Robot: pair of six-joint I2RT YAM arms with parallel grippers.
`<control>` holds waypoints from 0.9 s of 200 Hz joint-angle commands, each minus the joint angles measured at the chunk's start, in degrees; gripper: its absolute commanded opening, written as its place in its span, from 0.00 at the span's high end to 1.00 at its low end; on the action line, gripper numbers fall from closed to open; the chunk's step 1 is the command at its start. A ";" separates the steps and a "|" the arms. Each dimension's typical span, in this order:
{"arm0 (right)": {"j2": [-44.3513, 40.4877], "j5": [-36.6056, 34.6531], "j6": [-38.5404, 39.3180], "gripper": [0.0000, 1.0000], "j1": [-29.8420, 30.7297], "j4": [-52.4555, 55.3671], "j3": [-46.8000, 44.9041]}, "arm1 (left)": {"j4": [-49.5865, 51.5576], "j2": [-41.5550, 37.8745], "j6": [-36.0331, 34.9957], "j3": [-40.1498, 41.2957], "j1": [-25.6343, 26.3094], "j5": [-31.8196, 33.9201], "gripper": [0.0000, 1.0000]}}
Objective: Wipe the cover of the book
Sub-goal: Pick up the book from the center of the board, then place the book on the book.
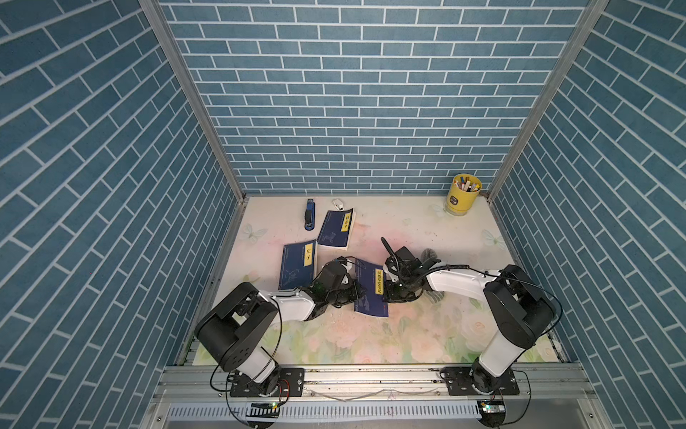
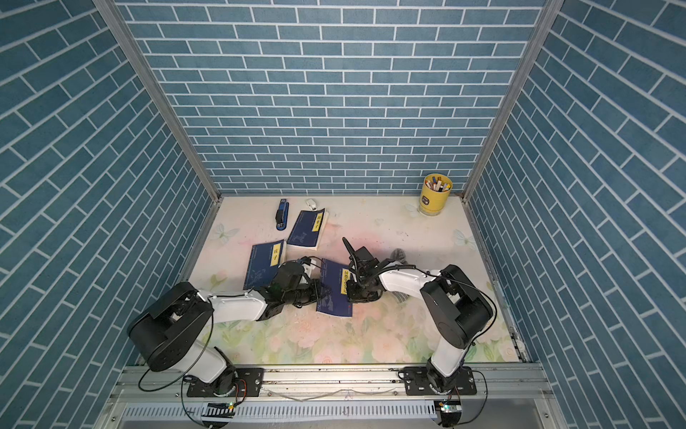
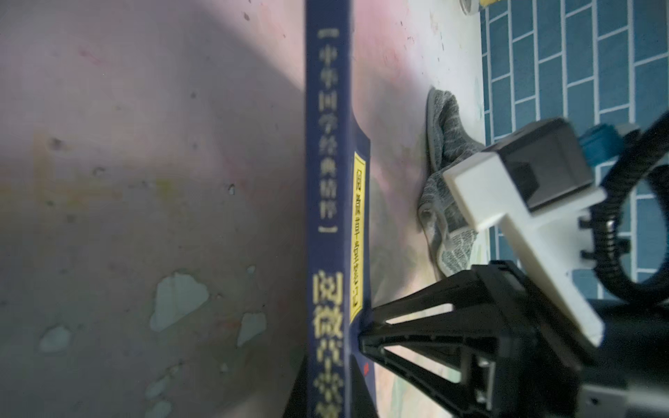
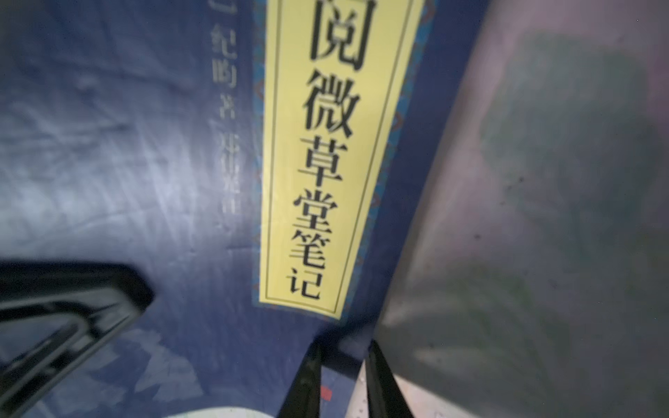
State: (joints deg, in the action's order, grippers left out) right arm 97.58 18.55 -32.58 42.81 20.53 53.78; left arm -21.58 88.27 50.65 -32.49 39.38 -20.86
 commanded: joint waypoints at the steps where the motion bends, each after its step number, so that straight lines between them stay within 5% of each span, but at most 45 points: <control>1: 0.62 -2.64 2.29 0.72 0.33 1.32 2.84 | 9.38 -3.55 -6.81 -3.69 -2.30 1.10 1.00; 80: -1.30 -2.20 7.54 0.48 -4.61 -0.13 10.93 | 34.73 -12.91 -21.36 -15.16 -18.44 -3.37 1.00; 180: 0.58 1.79 10.06 0.44 -5.54 -2.95 10.60 | 55.65 -13.00 -34.40 -28.58 -43.98 -14.07 1.00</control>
State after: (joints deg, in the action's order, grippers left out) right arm 97.60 18.37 -24.99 37.69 19.38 64.20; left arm 28.49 75.46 20.12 -60.53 0.05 -30.94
